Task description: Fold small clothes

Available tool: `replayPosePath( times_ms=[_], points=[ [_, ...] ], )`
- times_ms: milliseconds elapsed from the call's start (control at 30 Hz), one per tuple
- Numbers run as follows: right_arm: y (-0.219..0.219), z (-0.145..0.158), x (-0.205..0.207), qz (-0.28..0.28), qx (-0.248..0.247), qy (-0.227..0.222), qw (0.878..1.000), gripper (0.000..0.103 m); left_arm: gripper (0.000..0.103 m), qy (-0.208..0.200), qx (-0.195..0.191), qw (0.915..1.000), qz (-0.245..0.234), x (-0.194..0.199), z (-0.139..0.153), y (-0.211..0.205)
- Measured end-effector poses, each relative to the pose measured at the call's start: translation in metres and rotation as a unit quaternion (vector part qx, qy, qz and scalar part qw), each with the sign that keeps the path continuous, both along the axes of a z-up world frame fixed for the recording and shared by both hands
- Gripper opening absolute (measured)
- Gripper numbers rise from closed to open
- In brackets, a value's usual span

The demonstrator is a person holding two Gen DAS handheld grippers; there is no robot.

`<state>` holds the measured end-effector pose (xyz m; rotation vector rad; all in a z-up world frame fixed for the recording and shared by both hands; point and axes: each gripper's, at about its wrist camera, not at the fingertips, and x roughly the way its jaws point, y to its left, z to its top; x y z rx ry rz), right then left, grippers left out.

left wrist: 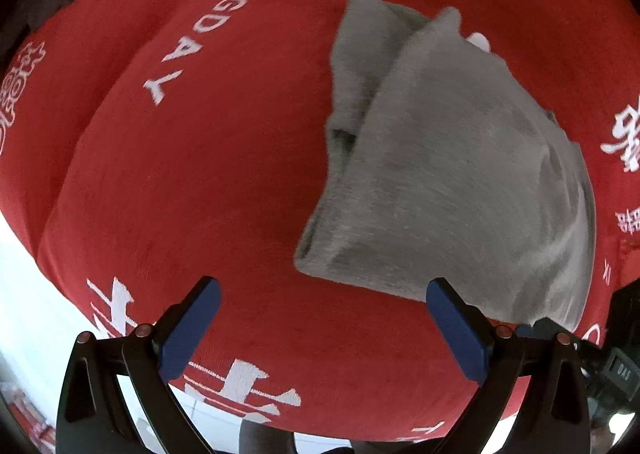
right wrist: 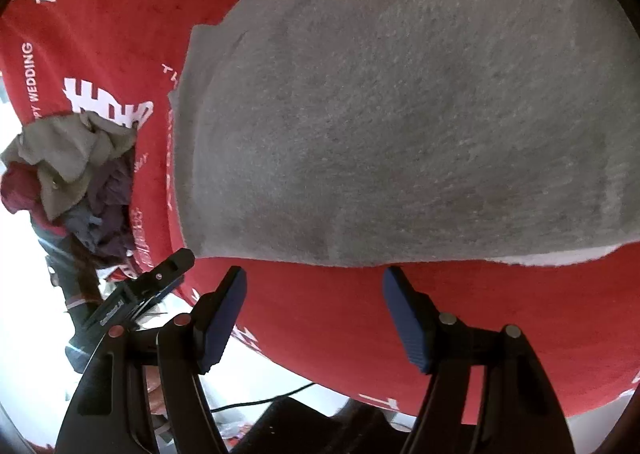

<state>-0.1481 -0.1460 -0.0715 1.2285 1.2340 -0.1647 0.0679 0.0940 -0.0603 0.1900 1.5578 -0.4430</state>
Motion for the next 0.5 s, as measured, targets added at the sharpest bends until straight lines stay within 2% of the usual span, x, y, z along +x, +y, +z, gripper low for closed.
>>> replayPosePath(
  times_ms=[267,500],
  points=[
    [0.009,-0.013,0.003,-0.026,0.04,-0.013,0.999,0.074,0.103,0.004,0.031,0.9995,-0.012,-0.001,-0.012,-0.011],
    [0.009,-0.017,-0.001,-0.05,0.049,-0.033,0.997,0.074,0.103,0.011,0.032,0.9993,-0.018,-0.007,-0.02,-0.024]
  ],
)
